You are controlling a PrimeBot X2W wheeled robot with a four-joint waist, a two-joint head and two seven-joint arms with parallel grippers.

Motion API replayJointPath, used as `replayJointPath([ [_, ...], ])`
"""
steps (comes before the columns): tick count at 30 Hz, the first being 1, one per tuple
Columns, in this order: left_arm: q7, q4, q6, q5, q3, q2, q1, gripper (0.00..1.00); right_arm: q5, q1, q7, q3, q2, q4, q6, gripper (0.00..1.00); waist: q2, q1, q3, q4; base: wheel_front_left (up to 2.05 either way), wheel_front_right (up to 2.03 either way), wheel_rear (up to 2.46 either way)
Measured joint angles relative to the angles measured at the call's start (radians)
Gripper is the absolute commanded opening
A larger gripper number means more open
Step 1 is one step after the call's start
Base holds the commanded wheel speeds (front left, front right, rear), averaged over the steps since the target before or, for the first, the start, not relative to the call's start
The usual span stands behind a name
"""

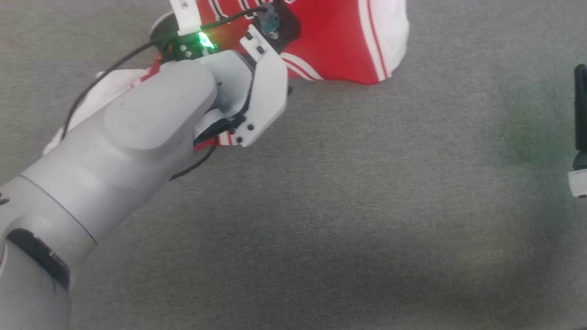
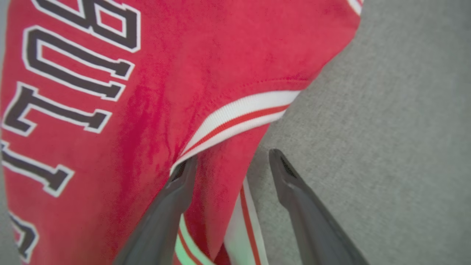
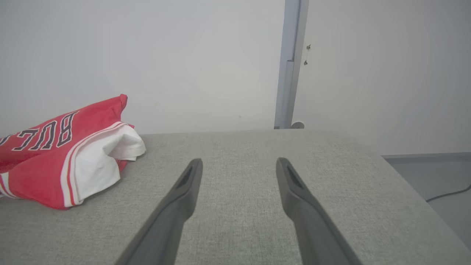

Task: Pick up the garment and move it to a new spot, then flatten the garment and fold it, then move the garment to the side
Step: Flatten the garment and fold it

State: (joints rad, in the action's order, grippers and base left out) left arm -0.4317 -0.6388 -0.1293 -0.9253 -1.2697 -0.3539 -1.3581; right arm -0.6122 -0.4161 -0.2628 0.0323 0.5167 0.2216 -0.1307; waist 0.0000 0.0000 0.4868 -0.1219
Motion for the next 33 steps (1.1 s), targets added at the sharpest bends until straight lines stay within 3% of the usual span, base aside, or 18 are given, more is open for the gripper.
replayJointPath([
  [4, -0.004, -0.040, 0.000, 0.057, -0.005, 0.003, 0.000, 1.00, 0.002, -0.005, 0.000, 0.017, -0.014, -0.004, 0.000, 1.00, 0.0000, 0.0000, 0.025, -0.033, 0.00, 0.00, 0.00],
  [5, -0.009, -0.038, 0.000, 0.066, -0.002, 0.006, 0.002, 0.79, 0.006, -0.006, 0.000, 0.020, -0.017, -0.005, 0.000, 1.00, 0.0000, 0.0000, 0.029, -0.039, 0.00, 0.00, 0.00],
  [6, -0.015, -0.030, 0.000, 0.071, -0.001, 0.006, 0.008, 0.44, 0.007, -0.006, 0.000, 0.022, -0.019, -0.005, 0.000, 1.00, 0.0000, 0.0001, 0.030, -0.043, 0.00, 0.00, 0.00],
  [7, -0.015, -0.021, 0.001, 0.068, 0.002, 0.005, 0.013, 0.00, 0.007, -0.005, 0.000, 0.022, -0.019, -0.004, 0.000, 1.00, 0.0000, 0.0000, 0.030, -0.044, 0.00, 0.00, 0.00],
  [8, -0.015, -0.010, 0.002, 0.067, 0.003, 0.002, 0.020, 0.00, 0.007, -0.004, 0.000, 0.022, -0.020, -0.004, 0.000, 1.00, 0.0000, 0.0001, 0.028, -0.043, 0.00, 0.00, 0.00],
  [13, -0.044, 0.125, 0.002, 0.037, -0.003, -0.025, 0.085, 0.00, 0.009, 0.005, 0.000, 0.024, -0.022, 0.003, 0.000, 1.00, 0.0000, 0.0000, -0.004, -0.028, 0.00, 0.00, 0.00],
  [22, -0.105, 0.462, 0.000, -0.077, -0.011, -0.125, 0.211, 0.00, 0.013, 0.028, 0.011, 0.032, -0.017, 0.008, 0.000, 1.00, 0.0000, 0.0000, -0.076, 0.026, 0.00, 0.00, 0.00],
  [30, -0.121, 0.614, 0.000, -0.177, -0.013, -0.155, 0.272, 0.00, 0.014, 0.043, 0.038, 0.033, -0.009, -0.006, 0.000, 1.00, 0.0000, 0.0000, -0.103, 0.046, 0.00, 0.00, 0.00],
  [31, -0.104, 0.615, 0.000, -0.179, -0.014, -0.159, 0.273, 0.14, 0.014, 0.045, 0.045, 0.032, -0.006, -0.007, 0.000, 1.00, 0.0000, 0.0000, -0.105, 0.048, 0.00, 0.00, 0.00],
  [32, -0.082, 0.610, 0.000, -0.170, -0.013, -0.161, 0.272, 0.46, 0.014, 0.046, 0.050, 0.032, -0.002, -0.009, 0.000, 1.00, 0.0000, 0.0001, -0.106, 0.050, 0.00, 0.00, 0.00],
  [33, -0.069, 0.600, 0.000, -0.150, -0.013, -0.165, 0.272, 1.00, 0.014, 0.047, 0.059, 0.034, 0.004, -0.013, 0.000, 1.00, 0.0000, 0.0001, -0.107, 0.054, 0.00, 0.00, 0.00],
])
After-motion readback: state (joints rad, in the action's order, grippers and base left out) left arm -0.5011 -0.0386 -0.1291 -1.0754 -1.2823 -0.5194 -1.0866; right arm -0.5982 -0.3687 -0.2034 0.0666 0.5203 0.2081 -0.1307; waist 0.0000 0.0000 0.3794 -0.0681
